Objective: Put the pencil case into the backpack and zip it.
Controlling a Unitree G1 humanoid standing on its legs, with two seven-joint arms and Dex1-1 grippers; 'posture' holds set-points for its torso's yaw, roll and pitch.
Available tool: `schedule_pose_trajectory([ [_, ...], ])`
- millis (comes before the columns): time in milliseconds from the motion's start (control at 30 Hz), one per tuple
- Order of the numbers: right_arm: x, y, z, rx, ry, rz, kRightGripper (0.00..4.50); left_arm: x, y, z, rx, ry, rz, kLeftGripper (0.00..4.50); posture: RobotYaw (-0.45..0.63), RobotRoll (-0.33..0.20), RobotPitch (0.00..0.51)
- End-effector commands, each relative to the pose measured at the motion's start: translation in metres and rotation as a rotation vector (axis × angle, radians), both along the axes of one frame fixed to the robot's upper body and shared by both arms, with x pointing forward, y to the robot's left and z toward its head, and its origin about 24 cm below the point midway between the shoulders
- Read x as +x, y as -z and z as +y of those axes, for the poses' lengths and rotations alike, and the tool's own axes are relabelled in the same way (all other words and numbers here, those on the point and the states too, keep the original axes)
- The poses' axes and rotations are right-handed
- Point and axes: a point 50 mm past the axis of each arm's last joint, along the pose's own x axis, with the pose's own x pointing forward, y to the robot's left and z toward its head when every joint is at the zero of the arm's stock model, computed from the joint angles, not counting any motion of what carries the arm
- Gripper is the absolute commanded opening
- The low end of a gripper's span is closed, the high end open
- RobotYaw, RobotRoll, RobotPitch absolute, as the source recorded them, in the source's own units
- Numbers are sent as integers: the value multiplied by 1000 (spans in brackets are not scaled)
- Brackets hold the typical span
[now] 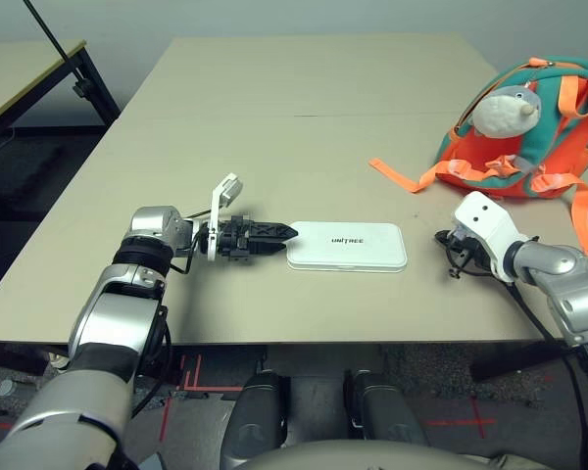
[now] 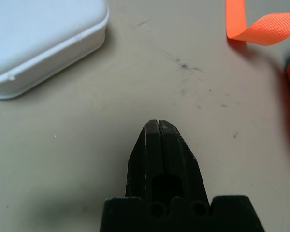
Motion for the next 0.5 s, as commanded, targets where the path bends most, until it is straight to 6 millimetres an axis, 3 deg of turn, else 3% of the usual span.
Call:
schedule_pose_trajectory([
  [33, -2, 9, 1, -46, -35, 41, 21, 1, 2, 5, 39, -5, 5, 4500, 3, 0, 79],
  [500, -4, 15, 18, -81, -143, 91, 21, 1, 3, 18, 93, -17, 4, 4500, 20, 0, 86],
])
